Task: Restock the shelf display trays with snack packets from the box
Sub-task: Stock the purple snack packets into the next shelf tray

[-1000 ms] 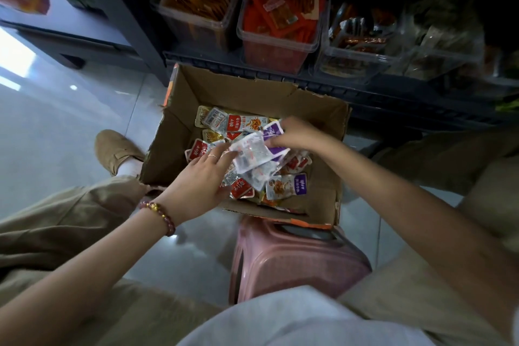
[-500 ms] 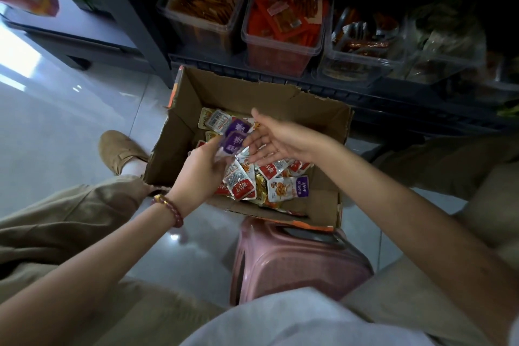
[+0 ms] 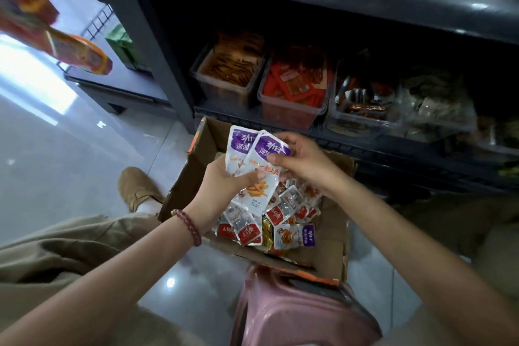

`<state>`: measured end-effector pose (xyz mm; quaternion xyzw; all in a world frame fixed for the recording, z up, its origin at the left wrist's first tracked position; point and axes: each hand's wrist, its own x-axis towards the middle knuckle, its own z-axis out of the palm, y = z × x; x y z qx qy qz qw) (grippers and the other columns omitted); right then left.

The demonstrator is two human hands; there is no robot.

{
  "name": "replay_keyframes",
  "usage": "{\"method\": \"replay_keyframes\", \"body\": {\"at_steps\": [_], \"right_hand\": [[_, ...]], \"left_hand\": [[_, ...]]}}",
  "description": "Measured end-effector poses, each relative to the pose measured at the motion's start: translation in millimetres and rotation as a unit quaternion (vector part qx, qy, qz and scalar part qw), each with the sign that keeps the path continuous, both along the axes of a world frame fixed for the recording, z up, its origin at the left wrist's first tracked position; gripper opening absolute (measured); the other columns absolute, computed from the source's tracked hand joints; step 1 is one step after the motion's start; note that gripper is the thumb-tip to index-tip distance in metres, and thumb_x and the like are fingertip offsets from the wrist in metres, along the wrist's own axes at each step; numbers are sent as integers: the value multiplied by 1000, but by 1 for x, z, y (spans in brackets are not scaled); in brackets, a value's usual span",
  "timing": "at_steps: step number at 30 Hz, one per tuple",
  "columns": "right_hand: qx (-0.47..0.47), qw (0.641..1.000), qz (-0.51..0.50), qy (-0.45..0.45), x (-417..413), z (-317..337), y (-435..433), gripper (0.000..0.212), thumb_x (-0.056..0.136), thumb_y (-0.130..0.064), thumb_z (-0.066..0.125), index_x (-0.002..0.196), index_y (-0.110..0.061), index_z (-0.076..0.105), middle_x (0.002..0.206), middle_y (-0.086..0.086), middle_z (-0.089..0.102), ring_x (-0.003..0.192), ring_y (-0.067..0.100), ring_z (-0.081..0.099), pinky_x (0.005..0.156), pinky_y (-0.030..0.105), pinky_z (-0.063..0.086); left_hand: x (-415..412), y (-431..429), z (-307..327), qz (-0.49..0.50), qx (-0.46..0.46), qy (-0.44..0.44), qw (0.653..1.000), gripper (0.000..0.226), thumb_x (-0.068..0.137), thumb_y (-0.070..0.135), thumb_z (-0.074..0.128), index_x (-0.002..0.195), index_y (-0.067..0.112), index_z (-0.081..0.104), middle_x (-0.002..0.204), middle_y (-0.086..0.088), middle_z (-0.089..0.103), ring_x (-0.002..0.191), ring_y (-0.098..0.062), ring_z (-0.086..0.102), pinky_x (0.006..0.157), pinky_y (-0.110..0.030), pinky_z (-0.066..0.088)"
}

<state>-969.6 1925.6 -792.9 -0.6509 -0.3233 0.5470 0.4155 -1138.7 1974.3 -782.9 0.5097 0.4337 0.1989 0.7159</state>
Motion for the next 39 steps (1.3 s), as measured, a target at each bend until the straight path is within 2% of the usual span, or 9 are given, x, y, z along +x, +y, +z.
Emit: {"method": "replay_keyframes", "body": {"at_steps": [4, 10, 14, 20, 27, 32, 34, 37, 39], "right_hand": [[29, 999, -11, 8, 13, 18, -7, 36, 87, -12, 65, 122, -10, 57, 96, 3, 67, 66, 2, 64, 54, 17, 50], [55, 993, 5, 104, 22, 40, -11, 34, 79, -18, 70, 110, -16, 57, 90, 0, 66, 69, 9, 60, 46, 17, 42], [81, 995, 1, 53, 20, 58, -9, 27, 86, -15, 65, 111, -17, 56, 90, -2, 68, 68, 9, 62, 47, 17, 44], [161, 983, -89, 3, 12, 86, 11, 19, 91, -17, 60, 108, -21, 52, 104, 6, 66, 82, 14, 67, 55, 21, 53], [255, 966, -21, -45, 31, 159, 41, 34, 85, -3, 65, 107, -18, 44, 102, 6, 66, 81, 13, 70, 64, 27, 58], [397, 895, -39, -199, 46, 201, 56, 37, 82, 2, 66, 103, -21, 46, 96, -4, 62, 85, 7, 67, 73, 23, 55], [460, 850, -69, -246, 56, 216, 60, 36, 83, -4, 68, 101, -26, 44, 100, -5, 57, 93, 9, 63, 82, 29, 55], [510, 825, -115, -215, 71, 227, 71, 31, 85, -6, 64, 107, -13, 43, 104, 7, 57, 99, 17, 62, 89, 38, 53], [518, 823, -137, -190, 77, 227, 82, 31, 86, -1, 62, 109, -10, 42, 105, 8, 57, 102, 22, 61, 92, 44, 52]], "left_hand": [[11, -1, 11, -62, 92, -2, 994, 35, 82, 4, 70, 107, 23, 53, 100, 5, 70, 87, -7, 69, 66, -17, 53], [16, 15, 28, -165, 189, -1, 968, 37, 87, 11, 67, 114, 25, 48, 103, 2, 66, 92, -10, 66, 74, -26, 56], [21, 26, 44, -223, 287, 66, 929, 38, 86, 19, 69, 111, 33, 45, 94, 2, 67, 79, -15, 67, 63, -32, 58], [39, 39, 59, -133, 401, 62, 904, 26, 93, 21, 59, 111, 20, 40, 94, 6, 63, 81, -6, 64, 71, -40, 55], [56, 71, 121, -95, 469, -47, 877, 18, 93, 34, 52, 98, 24, 38, 90, 4, 59, 78, -9, 60, 64, -37, 51], [69, 88, 149, -12, 539, -6, 842, 32, 87, 50, 49, 106, 35, 29, 103, 16, 52, 85, 0, 57, 65, -23, 50], [75, 105, 150, 35, 589, 15, 807, 39, 90, 49, 47, 117, 26, 32, 113, 9, 46, 90, -3, 54, 70, -21, 47], [90, 134, 142, 41, 733, 142, 664, 38, 96, 36, 42, 125, 12, 46, 130, -5, 44, 112, -21, 48, 94, -32, 35], [102, 143, 139, 27, 770, 172, 614, 45, 93, 34, 40, 130, 10, 48, 137, -10, 45, 123, -23, 41, 104, -34, 25]]}}
